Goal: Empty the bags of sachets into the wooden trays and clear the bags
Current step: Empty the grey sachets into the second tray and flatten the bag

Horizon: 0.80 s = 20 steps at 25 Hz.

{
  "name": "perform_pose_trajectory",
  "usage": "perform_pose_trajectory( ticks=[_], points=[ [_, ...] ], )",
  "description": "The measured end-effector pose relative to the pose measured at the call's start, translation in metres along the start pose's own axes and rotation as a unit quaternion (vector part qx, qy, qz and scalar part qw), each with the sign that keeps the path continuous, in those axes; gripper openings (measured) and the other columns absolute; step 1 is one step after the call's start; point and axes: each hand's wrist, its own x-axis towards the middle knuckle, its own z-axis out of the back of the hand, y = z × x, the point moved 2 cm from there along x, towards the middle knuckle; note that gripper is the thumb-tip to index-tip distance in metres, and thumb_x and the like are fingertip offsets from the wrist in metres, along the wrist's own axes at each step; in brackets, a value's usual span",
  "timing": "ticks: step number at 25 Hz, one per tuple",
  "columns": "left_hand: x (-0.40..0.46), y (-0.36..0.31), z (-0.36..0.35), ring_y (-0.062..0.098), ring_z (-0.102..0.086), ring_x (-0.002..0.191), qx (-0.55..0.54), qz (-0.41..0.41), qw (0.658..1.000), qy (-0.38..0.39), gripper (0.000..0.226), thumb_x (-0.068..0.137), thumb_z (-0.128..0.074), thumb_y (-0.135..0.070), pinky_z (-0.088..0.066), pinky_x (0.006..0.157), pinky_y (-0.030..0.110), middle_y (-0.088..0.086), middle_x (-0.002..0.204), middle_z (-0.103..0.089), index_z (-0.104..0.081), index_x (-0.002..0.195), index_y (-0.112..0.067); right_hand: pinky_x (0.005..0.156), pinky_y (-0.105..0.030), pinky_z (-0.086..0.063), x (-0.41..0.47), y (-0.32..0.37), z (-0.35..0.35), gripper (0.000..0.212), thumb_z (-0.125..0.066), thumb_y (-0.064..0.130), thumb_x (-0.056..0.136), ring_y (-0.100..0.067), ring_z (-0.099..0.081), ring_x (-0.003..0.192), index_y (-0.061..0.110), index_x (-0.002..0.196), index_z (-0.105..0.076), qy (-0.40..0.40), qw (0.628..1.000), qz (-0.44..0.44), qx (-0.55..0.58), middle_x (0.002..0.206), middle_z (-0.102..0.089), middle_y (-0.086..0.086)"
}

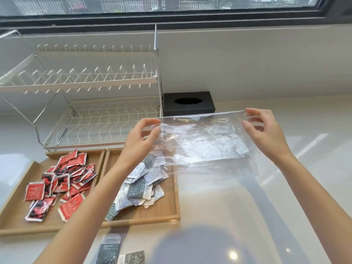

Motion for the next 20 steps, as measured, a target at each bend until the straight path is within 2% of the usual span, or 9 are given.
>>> perform_pose_trajectory(
  ticks=[2,4,6,7,9,11,14,17,20],
  points=[
    [0.012,0.002,-0.02,0.004,-0.053,0.1,0.027,0.012,0.999,0.023,0.036,0.088,-0.053,-0.028,-0.05,0.074,0.017,-0.007,0.125,-0.045,-0.046,0.123,-0.022,0.087,-0.024,-0.039,0.011,-0.012,-0.002,0.041,-0.057,0.019,0.088,-0.011,-0.047,0.101,0.014,0.127,-0.047,0.016,0.999,0.002,-0.033,0.118,-0.04,0.006],
    [0.027,0.006,-0.04,0.004,-0.049,0.105,0.055,0.019,0.997,0.047,0.047,0.086,-0.055,-0.031,-0.05,0.087,0.025,-0.002,0.135,-0.037,-0.041,0.13,-0.02,0.093,-0.026,-0.037,0.025,-0.029,-0.006,0.051,-0.057,0.023,0.087,-0.014,-0.044,0.109,0.013,0.134,-0.039,0.04,0.997,-0.007,-0.066,0.127,-0.036,0.001],
    [0.044,0.015,-0.062,0.014,-0.038,0.126,0.097,0.04,0.992,0.069,0.06,0.084,-0.057,-0.035,-0.034,0.106,0.032,0.001,0.147,-0.022,-0.033,0.137,-0.018,0.106,-0.028,-0.028,0.04,-0.048,-0.012,0.065,-0.061,0.028,0.085,-0.02,-0.034,0.124,0.011,0.14,-0.03,0.071,0.992,-0.016,-0.107,0.138,-0.029,-0.006],
    [0.05,0.018,-0.074,0.017,-0.026,0.135,0.115,0.052,0.989,0.078,0.067,0.083,-0.059,-0.037,-0.025,0.11,0.033,0.0,0.151,-0.013,-0.028,0.139,-0.018,0.108,-0.026,-0.022,0.047,-0.058,-0.016,0.071,-0.062,0.03,0.083,-0.021,-0.027,0.13,0.01,0.141,-0.026,0.085,0.988,-0.02,-0.126,0.14,-0.025,-0.007],
    [0.064,0.026,-0.095,0.018,-0.006,0.142,0.152,0.066,0.983,0.077,0.078,0.081,-0.061,-0.038,-0.013,0.113,0.033,0.001,0.154,0.004,-0.019,0.143,-0.019,0.104,-0.022,-0.014,0.061,-0.078,-0.024,0.079,-0.063,0.034,0.081,-0.022,-0.02,0.133,0.009,0.143,-0.021,0.103,0.982,-0.033,-0.156,0.142,-0.021,-0.008],
    [0.077,0.039,-0.112,0.02,0.003,0.143,0.184,0.064,0.979,0.065,0.08,0.081,-0.062,-0.035,-0.009,0.114,0.033,0.004,0.154,0.01,-0.015,0.144,-0.019,0.103,-0.023,-0.014,0.07,-0.097,-0.034,0.081,-0.064,0.035,0.081,-0.025,-0.019,0.133,0.006,0.143,-0.019,0.109,0.977,-0.042,-0.178,0.142,-0.021,-0.011],
    [0.096,0.063,-0.13,0.022,0.006,0.143,0.22,0.066,0.971,0.07,0.078,0.083,-0.061,-0.03,-0.01,0.114,0.033,0.007,0.154,0.015,-0.014,0.144,-0.016,0.108,-0.029,-0.019,0.082,-0.124,-0.048,0.08,-0.064,0.033,0.081,-0.03,-0.021,0.132,0.004,0.142,-0.021,0.121,0.97,-0.056,-0.204,0.141,-0.022,-0.016],
    [0.106,0.086,-0.14,0.024,-0.006,0.143,0.243,0.075,0.965,0.07,0.076,0.083,-0.06,-0.028,-0.017,0.113,0.032,0.007,0.154,0.015,-0.016,0.144,-0.016,0.108,-0.034,-0.022,0.089,-0.145,-0.063,0.08,-0.063,0.034,0.082,-0.03,-0.024,0.131,0.005,0.143,-0.02,0.145,0.964,-0.053,-0.218,0.142,-0.023,-0.016],
    [0.109,0.104,-0.149,0.027,-0.013,0.141,0.274,0.098,0.953,0.085,0.078,0.085,-0.058,-0.029,-0.02,0.113,0.037,0.008,0.154,0.017,-0.011,0.145,-0.017,0.109,-0.039,-0.025,0.095,-0.159,-0.072,0.078,-0.06,0.038,0.083,-0.029,-0.025,0.132,0.007,0.143,-0.02,0.166,0.957,-0.042,-0.234,0.144,-0.023,-0.015]
  ],
)
